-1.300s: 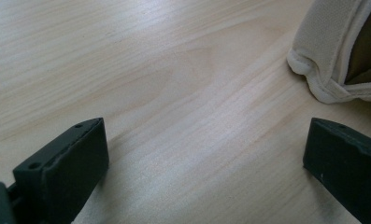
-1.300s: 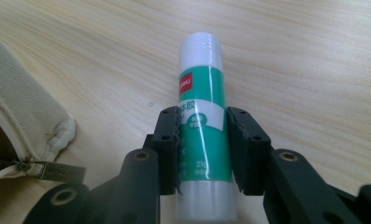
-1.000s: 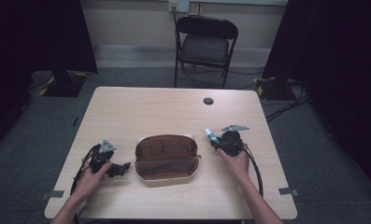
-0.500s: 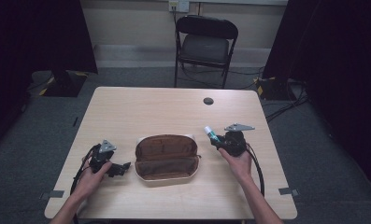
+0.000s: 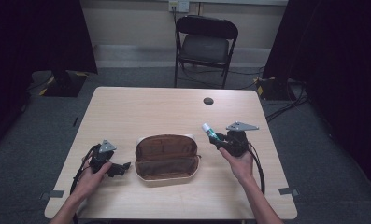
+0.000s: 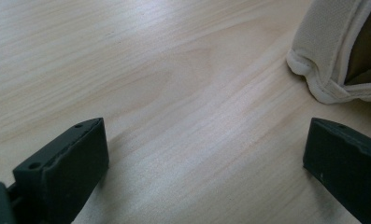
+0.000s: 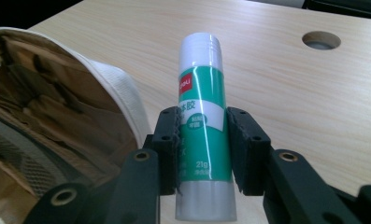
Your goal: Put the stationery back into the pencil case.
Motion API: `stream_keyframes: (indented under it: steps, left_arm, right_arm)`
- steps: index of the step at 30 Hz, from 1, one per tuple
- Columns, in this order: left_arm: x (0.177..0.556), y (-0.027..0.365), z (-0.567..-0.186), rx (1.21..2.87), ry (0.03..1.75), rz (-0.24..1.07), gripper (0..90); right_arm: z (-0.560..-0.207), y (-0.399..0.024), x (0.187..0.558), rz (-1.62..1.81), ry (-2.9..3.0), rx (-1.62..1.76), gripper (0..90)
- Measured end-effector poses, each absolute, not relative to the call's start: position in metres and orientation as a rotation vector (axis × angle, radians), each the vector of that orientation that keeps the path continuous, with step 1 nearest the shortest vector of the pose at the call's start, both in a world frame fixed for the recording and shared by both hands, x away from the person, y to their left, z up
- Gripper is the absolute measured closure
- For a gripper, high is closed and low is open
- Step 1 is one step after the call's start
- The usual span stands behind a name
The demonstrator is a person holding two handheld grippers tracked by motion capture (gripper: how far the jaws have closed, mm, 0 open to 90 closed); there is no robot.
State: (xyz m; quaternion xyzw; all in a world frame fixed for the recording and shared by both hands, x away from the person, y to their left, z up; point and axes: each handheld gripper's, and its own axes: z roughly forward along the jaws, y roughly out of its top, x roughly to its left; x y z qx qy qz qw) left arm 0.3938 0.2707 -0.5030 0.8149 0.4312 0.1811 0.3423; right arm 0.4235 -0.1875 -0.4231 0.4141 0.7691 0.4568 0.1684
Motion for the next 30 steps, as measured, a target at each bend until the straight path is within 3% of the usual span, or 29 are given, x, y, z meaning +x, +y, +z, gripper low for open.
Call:
stream_keyframes:
  steps: [18, 30]
  left_arm:
    - [0.394, 0.271, -0.503, 2.121, 1.116, 0.467, 0.0]
    - [0.394, 0.271, -0.503, 2.122, 1.114, 0.467, 0.0]
  right_arm:
    - [-0.367, -0.149, 0.385, 1.491, 2.195, 0.884, 66.4]
    - [-0.365, -0.111, 0.369, 1.519, 2.329, 0.736, 66.4]
